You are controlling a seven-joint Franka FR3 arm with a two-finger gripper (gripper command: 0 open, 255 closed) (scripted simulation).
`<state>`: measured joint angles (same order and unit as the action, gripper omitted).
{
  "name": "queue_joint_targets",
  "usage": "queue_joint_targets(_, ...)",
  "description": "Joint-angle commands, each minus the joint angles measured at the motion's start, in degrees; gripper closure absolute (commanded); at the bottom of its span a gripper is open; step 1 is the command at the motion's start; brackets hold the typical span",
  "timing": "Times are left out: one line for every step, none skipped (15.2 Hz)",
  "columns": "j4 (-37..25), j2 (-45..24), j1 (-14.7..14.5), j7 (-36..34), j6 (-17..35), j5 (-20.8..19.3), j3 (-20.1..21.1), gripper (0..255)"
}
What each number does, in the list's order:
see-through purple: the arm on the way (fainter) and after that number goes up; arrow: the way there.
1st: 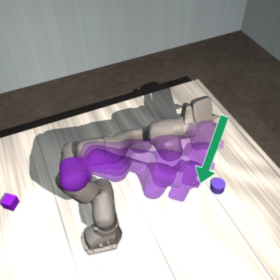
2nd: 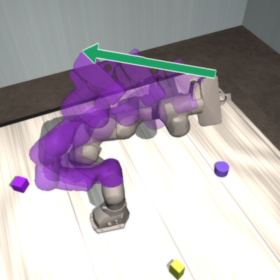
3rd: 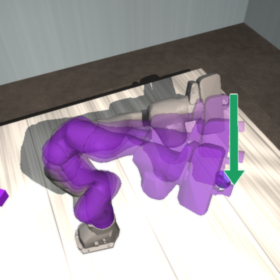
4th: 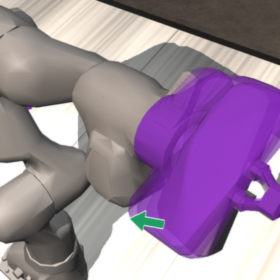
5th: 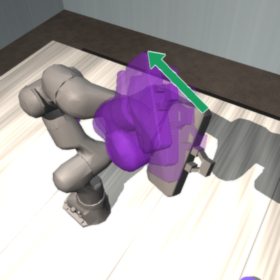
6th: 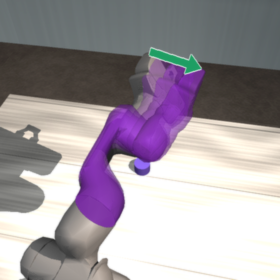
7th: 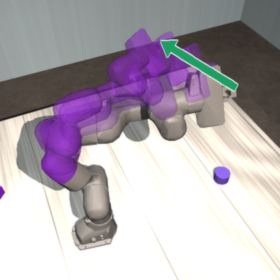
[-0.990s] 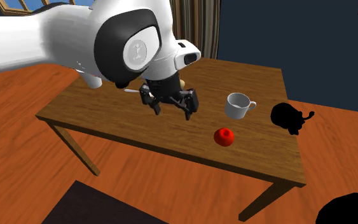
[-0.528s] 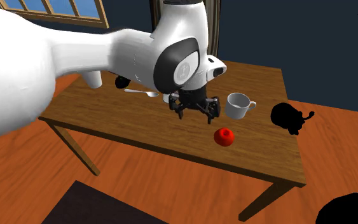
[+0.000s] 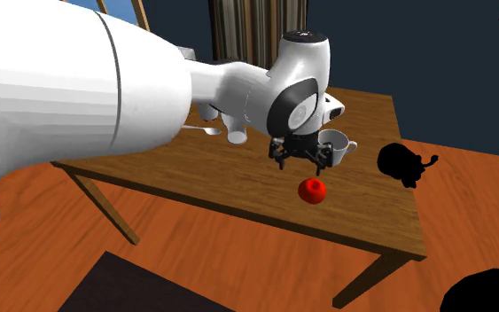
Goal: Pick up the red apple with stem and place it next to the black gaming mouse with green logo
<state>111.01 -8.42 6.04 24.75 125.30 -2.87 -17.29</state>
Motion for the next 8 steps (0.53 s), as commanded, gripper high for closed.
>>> queue_joint_targets(-3.4, -4.7, 1.0, 1.8, 0.9, 1.6, -0.2, 0)
queue_joint_targets(-5.4, -7.0, 1.6, 2.5, 1.0, 2.3, -0.2, 0)
queue_joint_targets(-7.4, -9.3, 2.2, 3.3, 1.1, 3.1, -0.1, 0)
queue_joint_targets(-9.6, -11.6, 2.8, 3.9, 1.0, 3.8, -0.1, 0)
queue_joint_targets(-9.9, -11.9, 2.9, 4.0, 1.0, 3.9, 0.0, 0)
queue_joint_targets(-9.7, -12.3, 3.0, 4.1, 1.6, 4.0, 0.0, 0)
queue_joint_targets(-9.5, -12.8, 3.1, 4.2, 2.3, 4.1, 0.1, 0)
queue_joint_targets(-9.3, -13.2, 3.2, 4.3, 2.9, 4.3, 0.1, 0)
